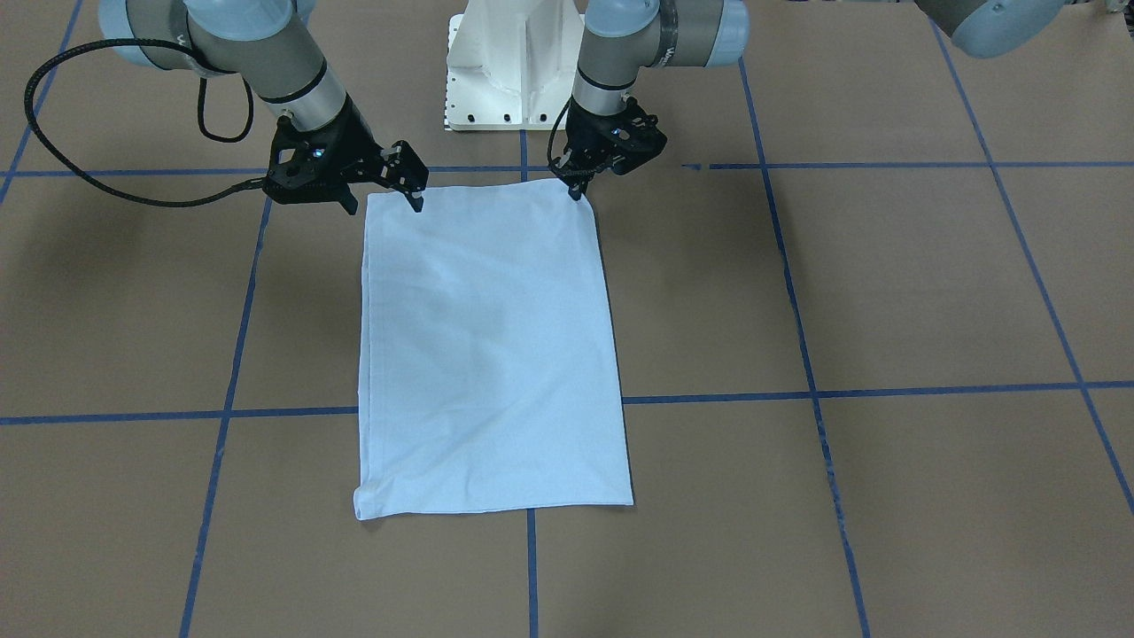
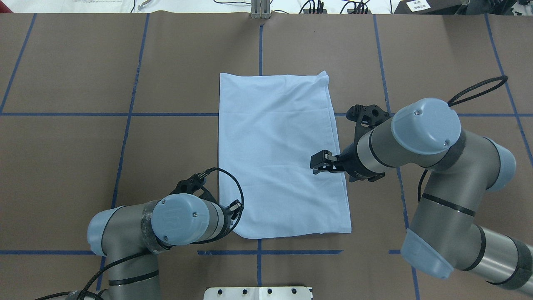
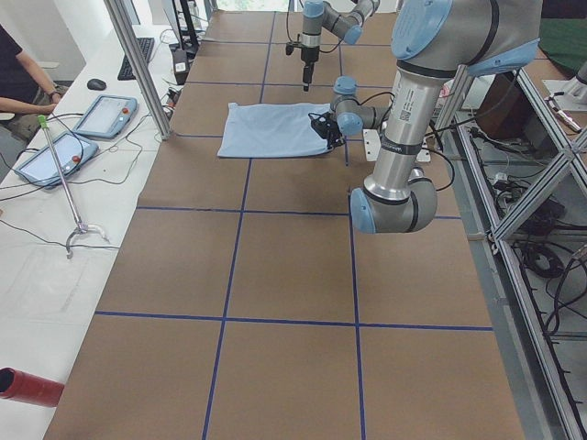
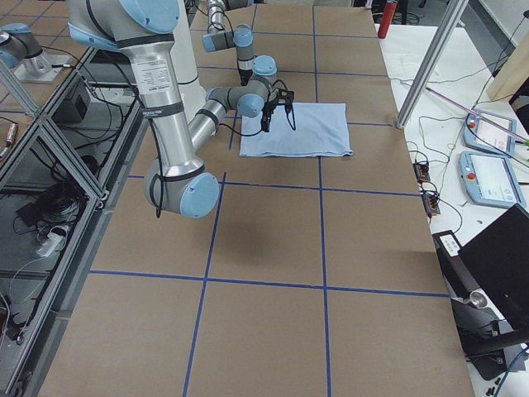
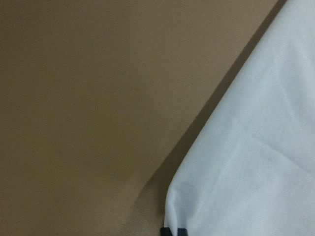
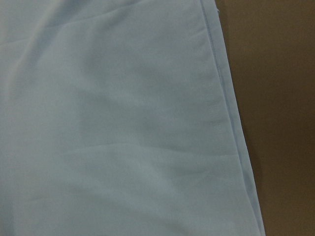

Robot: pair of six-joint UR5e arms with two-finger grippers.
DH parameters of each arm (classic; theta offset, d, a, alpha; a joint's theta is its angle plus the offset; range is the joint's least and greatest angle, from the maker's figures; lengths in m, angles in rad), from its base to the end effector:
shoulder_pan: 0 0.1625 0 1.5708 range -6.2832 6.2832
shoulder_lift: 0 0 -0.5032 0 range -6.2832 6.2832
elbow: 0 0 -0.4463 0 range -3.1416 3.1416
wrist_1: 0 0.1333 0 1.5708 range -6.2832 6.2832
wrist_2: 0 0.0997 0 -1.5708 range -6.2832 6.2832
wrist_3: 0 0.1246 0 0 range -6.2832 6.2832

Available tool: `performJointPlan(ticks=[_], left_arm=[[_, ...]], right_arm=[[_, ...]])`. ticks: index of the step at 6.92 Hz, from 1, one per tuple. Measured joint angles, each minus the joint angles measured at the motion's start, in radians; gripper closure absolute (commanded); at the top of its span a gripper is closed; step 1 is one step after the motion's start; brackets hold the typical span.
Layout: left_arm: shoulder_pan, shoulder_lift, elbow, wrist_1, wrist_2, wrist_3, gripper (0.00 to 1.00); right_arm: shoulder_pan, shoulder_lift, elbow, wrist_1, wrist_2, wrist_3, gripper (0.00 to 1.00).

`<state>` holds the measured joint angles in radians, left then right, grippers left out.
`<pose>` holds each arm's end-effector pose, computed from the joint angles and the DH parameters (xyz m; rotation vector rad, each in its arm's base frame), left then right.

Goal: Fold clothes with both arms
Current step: 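Grasp both near corners of the folded shirt with left and right grippers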

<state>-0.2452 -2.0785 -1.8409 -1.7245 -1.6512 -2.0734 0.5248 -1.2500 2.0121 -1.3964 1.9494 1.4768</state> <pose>0.6702 -0.2948 0.2831 -0.1972 0.9318 -0.6544 -0.5048 -0.3931 0.3202 -0.0522 -0.9884 0.2179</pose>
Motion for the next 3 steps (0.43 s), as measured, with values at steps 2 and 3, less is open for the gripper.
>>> performJointPlan(ticks=[2, 3], left_arm=[[0.000, 0.001, 0.000, -0.001, -0.002, 0.011, 1.00], [0.000, 0.001, 0.000, -0.001, -0.002, 0.012, 1.00]], right_arm=[[-0.105, -0.018, 0.002, -0.001, -0.116, 0.211, 0.00], [-0.168, -0.030, 0.001, -0.004, -0.197, 0.310, 0.00]])
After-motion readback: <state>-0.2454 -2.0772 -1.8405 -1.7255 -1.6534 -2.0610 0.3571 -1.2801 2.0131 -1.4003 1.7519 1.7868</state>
